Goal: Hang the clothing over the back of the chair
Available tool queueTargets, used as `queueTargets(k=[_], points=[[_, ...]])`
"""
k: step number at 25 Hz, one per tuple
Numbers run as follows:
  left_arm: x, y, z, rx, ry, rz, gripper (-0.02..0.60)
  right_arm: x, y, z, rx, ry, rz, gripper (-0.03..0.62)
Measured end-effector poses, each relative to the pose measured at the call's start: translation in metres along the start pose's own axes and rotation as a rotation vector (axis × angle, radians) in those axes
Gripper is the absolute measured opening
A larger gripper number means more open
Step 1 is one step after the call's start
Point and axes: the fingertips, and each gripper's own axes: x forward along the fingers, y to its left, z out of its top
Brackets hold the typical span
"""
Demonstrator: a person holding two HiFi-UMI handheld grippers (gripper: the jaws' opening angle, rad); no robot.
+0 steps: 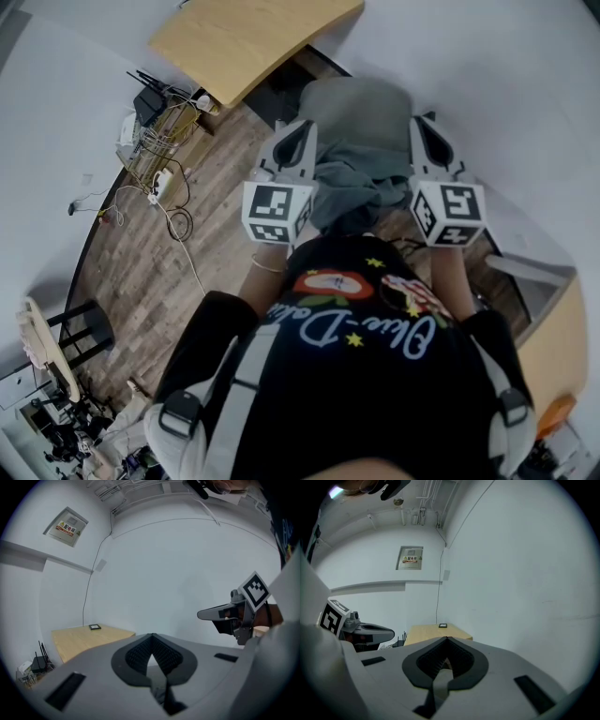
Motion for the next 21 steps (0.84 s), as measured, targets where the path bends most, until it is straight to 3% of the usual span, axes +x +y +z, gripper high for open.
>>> queueTargets(k=[21], points=[[0.0001, 0.0044, -0.0052, -0.021, 0.030, 0.011, 0.000, 0.0100, 0.0077, -0.0073, -0.017, 0.030, 0.042, 0.000]])
